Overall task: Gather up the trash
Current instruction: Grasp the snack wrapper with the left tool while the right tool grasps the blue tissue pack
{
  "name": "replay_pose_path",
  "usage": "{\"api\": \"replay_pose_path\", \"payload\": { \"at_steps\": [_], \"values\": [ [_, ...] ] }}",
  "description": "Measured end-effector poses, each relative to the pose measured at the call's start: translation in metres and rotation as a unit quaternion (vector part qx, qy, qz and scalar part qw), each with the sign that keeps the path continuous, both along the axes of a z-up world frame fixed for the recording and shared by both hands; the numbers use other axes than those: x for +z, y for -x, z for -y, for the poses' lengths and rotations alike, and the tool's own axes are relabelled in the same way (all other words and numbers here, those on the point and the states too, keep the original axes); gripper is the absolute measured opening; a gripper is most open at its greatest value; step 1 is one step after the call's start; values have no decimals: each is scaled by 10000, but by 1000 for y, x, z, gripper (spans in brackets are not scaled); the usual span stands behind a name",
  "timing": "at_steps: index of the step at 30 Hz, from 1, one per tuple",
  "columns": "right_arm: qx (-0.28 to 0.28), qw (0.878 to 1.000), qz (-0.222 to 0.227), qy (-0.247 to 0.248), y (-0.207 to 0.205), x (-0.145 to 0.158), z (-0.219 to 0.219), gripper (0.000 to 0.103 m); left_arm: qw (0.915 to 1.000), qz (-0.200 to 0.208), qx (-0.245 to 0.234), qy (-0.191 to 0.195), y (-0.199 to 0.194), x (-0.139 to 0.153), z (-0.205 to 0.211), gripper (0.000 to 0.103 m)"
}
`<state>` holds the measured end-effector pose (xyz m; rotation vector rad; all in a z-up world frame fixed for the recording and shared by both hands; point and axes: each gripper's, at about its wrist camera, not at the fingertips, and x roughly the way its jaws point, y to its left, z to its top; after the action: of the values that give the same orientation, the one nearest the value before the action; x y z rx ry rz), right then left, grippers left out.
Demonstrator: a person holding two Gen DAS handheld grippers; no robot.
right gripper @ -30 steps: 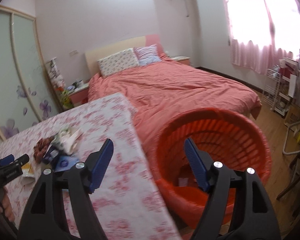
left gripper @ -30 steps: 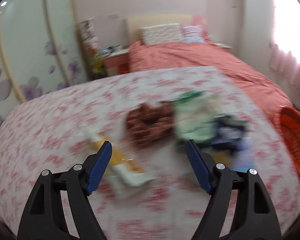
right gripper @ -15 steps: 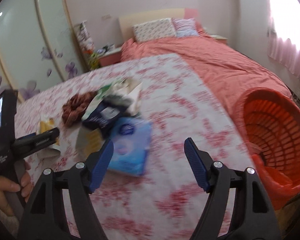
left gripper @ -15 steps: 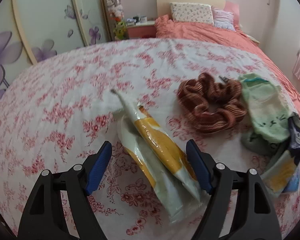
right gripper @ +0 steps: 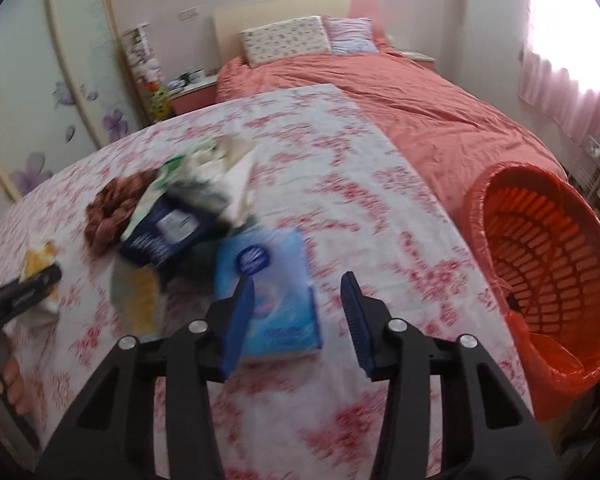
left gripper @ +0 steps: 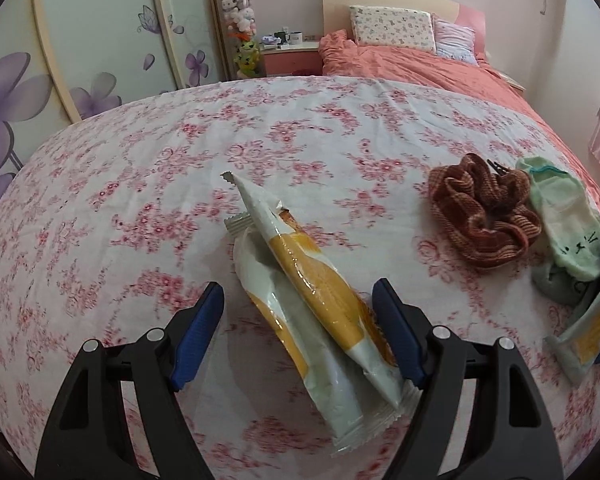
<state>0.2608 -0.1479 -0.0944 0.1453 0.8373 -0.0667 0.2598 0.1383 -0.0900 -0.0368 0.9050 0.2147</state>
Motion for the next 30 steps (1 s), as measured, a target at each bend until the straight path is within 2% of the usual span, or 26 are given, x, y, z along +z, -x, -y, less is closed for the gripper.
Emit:
{"api": "replay_pose_path", "payload": {
  "at_steps": [2, 4, 6, 11, 14, 15, 16, 24, 30],
  "values": [
    [35, 9997, 32, -258, 0, 3, 6, 45, 10000, 1, -18, 27, 1, 0, -2, 76],
    [117, 9990, 109, -415, 5, 8, 5, 61, 10000, 1, -27, 69, 2, 0, -3, 76],
    [252, 9986, 190, -417, 10, 10, -2, 67, 10000, 0, -38, 90, 3, 0, -3, 76],
    [376, 9993, -3, 62, 4, 1, -19, 67, 9998, 0, -122, 129, 2, 0, -1, 76],
    [278, 9994, -190, 66, -1, -7, -14, 66, 9996, 2, -219, 169, 3, -1, 1, 76],
    [265, 9993, -258, 59, -4, -10, -11, 57, 9995, 1, -257, 179, 3, -1, 2, 76],
    [256, 9992, -307, 64, -4, -12, -10, 52, 9994, -2, -293, 171, 3, -1, 2, 76],
    [-282, 9993, -259, 54, -28, -12, 11, 52, 9986, 94, -515, 122, 8, 2, 3, 76],
    [-221, 9994, -242, 148, -44, -14, 5, 54, 9984, 35, -513, 239, 4, 0, 4, 69]
  ]
}}
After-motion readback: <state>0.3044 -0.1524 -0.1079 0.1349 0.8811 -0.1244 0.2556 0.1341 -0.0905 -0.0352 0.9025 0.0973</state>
